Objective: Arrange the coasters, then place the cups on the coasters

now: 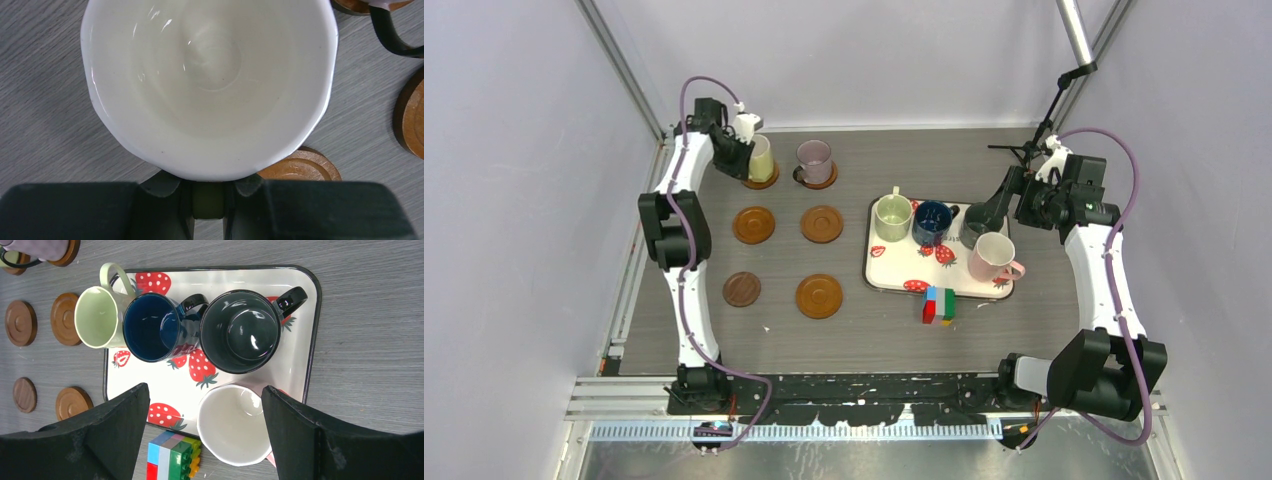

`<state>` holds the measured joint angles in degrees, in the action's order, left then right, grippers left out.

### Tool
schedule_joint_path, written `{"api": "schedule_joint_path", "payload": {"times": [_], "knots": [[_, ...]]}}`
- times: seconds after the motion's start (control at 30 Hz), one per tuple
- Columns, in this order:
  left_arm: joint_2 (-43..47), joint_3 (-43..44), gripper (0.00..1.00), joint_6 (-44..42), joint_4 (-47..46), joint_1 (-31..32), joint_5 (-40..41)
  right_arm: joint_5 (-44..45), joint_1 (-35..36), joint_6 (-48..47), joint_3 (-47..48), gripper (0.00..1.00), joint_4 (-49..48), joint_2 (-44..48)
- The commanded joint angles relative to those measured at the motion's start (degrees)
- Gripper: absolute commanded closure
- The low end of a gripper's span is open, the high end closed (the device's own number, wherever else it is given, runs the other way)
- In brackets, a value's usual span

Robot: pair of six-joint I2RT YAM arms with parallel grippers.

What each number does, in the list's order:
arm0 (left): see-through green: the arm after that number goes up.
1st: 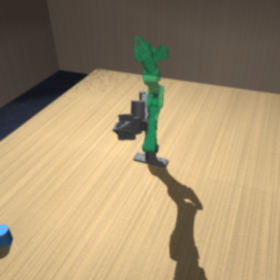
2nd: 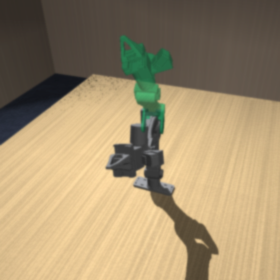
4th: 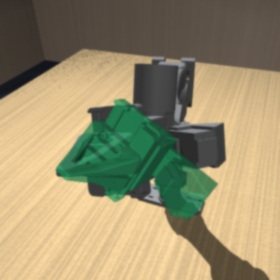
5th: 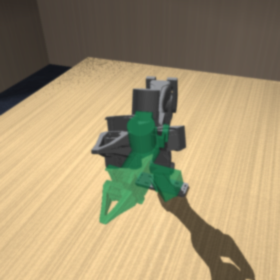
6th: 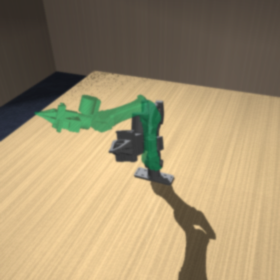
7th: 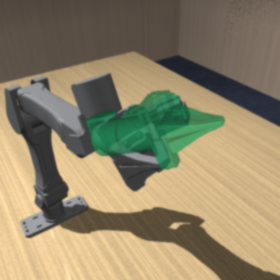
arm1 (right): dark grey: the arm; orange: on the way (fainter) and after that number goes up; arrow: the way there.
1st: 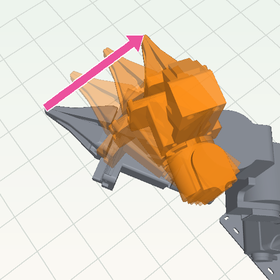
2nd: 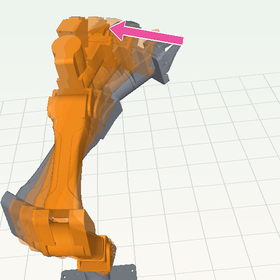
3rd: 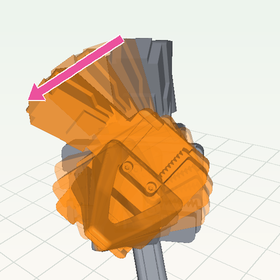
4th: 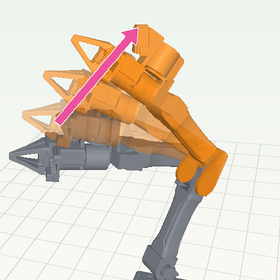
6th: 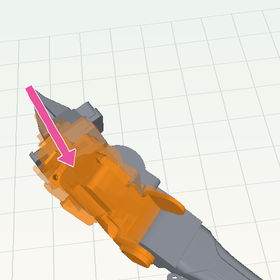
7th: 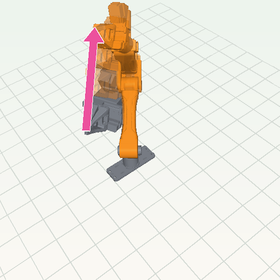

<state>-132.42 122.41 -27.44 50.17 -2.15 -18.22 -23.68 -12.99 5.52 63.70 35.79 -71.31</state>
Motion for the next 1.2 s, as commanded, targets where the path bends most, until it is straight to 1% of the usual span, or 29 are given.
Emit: {"api": "schedule_joint_path", "payload": {"times": [0.0,0.4,0.6,0.67,0.9,1.03,1.17], "knots": [[1.02,0.88,0.9,-0.35,-5.49,-0.11,-0.08,-0.73,-0.28,-0.79,-0.24,0.14,-0.81,-0.06],[0.44,0.35,0.85,-0.7,-6.54,-0.13,1.76,-0.66,-0.29,-0.68,-0.25,0.14,-0.99,-0.12],[0.13,-0.05,0.75,-0.59,-6.26,-0.13,1.7,-0.56,-0.29,-0.7,-0.23,0.14,-0.99,-0.06],[-0.09,-0.07,0.73,-0.17,-6.3,-0.13,1.57,-0.52,-0.34,-0.77,-0.24,0.14,-0.99,-0.01],[-0.7,-0.43,0.75,1.6,-6.66,-0.13,0.79,-0.42,-0.31,-0.82,-0.32,0.14,-0.99,0.03],[-0.33,-2.25,0.79,2.4,-8.03,-0.13,0.47,-0.46,-0.34,-0.84,-0.33,0.14,-0.99,0.03],[0.11,-4.29,0.8,2.48,-9.12,-0.13,0.46,-0.49,-0.31,-0.89,-0.33,0.14,-0.99,0.12]]}}
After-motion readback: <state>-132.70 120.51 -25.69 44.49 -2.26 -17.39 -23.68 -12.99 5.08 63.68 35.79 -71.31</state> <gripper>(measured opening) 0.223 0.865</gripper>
